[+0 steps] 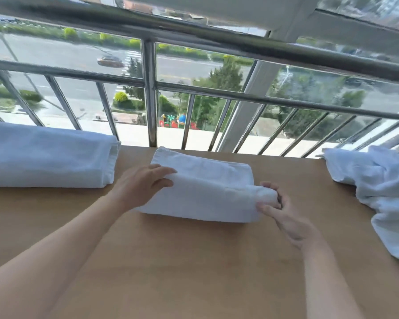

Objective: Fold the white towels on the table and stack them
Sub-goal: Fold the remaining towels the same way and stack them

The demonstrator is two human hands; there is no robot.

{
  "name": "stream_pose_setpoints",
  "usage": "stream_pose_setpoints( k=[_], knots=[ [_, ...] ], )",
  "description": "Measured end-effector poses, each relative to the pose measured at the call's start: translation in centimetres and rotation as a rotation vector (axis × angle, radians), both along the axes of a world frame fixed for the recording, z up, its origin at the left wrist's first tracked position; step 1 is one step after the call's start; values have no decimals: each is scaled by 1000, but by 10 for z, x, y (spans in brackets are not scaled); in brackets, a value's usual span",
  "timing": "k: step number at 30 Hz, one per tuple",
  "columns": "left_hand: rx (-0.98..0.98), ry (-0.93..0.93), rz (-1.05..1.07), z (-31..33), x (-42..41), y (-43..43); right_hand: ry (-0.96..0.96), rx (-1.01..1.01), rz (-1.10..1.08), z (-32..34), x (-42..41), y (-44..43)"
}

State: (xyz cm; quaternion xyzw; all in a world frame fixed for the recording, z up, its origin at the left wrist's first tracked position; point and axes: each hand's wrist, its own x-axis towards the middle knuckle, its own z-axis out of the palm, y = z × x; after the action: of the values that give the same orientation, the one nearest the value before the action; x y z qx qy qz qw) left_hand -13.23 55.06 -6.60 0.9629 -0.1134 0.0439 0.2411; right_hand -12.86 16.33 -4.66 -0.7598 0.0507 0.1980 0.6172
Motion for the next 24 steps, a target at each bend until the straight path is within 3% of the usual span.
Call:
stream_pose_setpoints(
  k=[5, 9, 12, 14, 16, 20, 24],
  knots=[
    [-252, 211, 135, 3, 50, 8, -54, -42, -174, -15, 40, 16],
    [-640, 120, 341, -9, 63, 15, -88, -57, -308, -42, 69, 23],
    [-887, 292, 468, -29, 44, 26, -64, -18, -339, -60, 88, 21],
    [-904, 507, 390, -44, 33, 28, -35, 1, -364, -69, 98, 19],
    [-914, 583, 347, -53, 36, 24, -29, 26, -369, -75, 106, 17],
    [-867, 369, 509, -49, 60, 7, 4, 7, -326, -83, 117, 11],
    [-901, 296, 482, -45, 83, -2, -39, -36, -336, -83, 138, 8]
  ],
)
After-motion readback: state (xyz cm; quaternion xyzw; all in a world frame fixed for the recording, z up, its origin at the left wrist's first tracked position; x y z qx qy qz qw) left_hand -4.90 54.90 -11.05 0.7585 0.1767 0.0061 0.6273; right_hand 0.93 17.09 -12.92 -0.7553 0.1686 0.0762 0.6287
